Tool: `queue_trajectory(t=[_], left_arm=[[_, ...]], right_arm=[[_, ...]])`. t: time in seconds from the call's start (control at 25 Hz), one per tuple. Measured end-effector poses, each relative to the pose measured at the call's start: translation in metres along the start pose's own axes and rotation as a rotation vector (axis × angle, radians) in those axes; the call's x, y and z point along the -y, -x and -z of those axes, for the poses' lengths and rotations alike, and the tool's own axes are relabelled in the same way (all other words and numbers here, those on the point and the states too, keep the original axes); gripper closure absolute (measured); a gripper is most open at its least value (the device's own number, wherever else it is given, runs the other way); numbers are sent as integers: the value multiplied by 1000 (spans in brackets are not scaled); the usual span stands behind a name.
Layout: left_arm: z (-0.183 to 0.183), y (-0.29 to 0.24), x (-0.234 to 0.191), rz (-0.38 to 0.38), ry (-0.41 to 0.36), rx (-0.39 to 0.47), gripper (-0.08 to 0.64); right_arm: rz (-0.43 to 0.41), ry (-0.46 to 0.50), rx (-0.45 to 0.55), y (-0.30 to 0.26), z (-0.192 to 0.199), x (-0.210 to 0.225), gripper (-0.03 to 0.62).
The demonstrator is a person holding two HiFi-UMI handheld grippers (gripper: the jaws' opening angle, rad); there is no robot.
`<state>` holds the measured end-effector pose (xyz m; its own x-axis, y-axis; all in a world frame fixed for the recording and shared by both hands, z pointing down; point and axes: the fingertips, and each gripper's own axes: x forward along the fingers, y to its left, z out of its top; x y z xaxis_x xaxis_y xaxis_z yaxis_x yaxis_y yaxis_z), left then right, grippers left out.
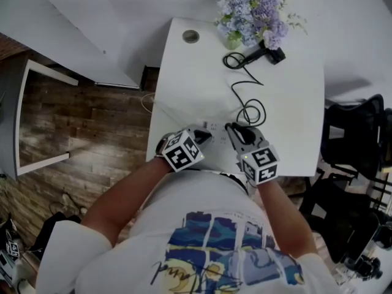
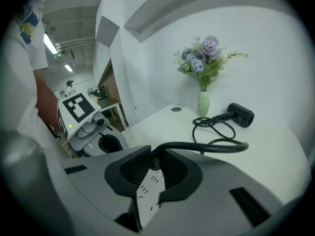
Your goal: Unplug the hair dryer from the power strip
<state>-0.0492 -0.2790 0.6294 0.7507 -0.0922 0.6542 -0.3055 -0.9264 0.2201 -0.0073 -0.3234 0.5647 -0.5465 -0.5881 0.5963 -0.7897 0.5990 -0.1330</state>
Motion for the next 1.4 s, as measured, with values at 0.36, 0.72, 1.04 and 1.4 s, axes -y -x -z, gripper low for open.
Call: queue_trajectory(t=[0.36, 0.72, 1.04, 1.4], left_arm=[[-2, 0, 0, 9, 14, 19, 558], [0, 0, 0, 5, 15, 7, 558], [-1, 0, -1, -5, 12, 12, 558], [-1, 0, 0, -16, 19, 11, 558]], right_arm=[[-50, -43, 59, 27, -34, -2, 534], [-56, -59, 94, 50, -46, -2, 535], [-52, -68, 109, 59, -48, 0, 535], [-51, -69, 119, 65, -49, 2, 535]])
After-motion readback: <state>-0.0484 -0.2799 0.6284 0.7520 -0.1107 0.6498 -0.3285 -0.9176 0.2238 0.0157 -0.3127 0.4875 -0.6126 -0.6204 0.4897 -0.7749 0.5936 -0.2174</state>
